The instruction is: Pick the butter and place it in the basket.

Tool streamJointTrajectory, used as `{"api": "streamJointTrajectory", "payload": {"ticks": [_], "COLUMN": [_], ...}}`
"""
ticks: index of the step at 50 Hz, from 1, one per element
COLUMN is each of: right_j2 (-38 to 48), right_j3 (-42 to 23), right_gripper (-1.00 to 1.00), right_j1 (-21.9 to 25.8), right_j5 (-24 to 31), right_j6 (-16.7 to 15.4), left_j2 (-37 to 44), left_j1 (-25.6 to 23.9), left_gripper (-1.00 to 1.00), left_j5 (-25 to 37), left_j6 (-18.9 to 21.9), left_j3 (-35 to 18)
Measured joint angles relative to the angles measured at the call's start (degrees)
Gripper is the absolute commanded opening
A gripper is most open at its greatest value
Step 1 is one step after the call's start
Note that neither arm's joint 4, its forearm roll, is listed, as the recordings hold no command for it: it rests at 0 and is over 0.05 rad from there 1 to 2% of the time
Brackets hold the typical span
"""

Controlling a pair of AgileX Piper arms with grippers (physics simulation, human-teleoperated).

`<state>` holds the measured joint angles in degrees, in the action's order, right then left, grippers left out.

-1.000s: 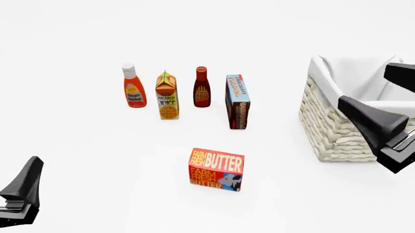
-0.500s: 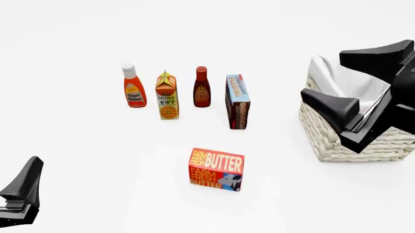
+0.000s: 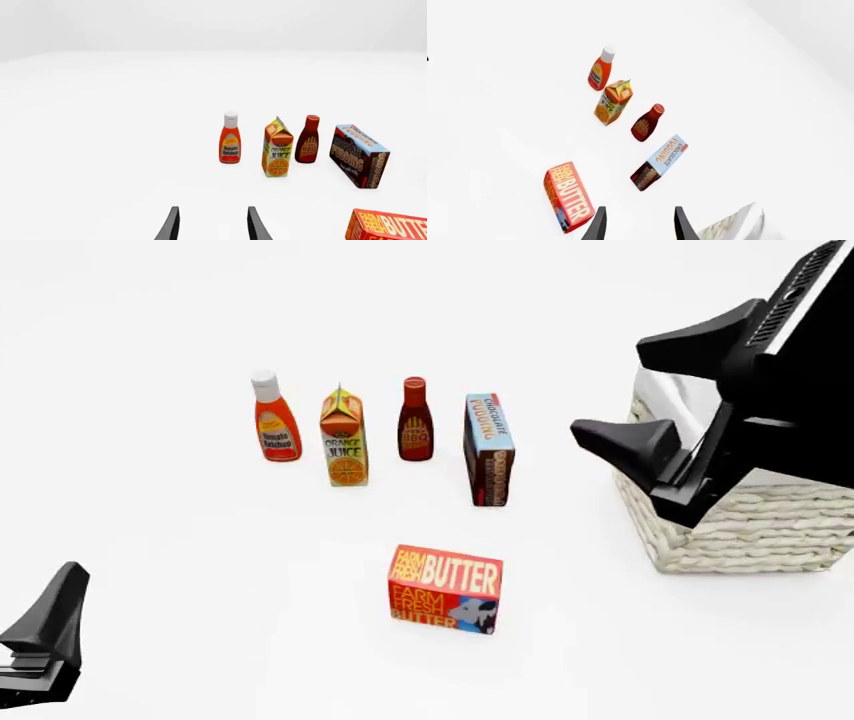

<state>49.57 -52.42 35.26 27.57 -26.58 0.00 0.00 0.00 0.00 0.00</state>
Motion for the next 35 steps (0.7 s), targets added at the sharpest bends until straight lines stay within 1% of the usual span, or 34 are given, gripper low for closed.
{"api": "streamJointTrajectory", "payload": {"ticks": [14,35], "right_j2": [3.98,12.66], "right_j3": [-5.96,-15.37], "right_gripper": [1.00,1.00], "right_j1": [1.54,3.24], "right_j5": [6.78,16.38], "right_j6": [0.10,-0.09], "left_j2": [0.00,0.00], "left_j1": [0.00,0.00], "left_gripper": [1.00,1.00], "left_j5": [0.00,0.00], "left_j6": [0.00,0.00], "left_j3": [0.00,0.00]}}
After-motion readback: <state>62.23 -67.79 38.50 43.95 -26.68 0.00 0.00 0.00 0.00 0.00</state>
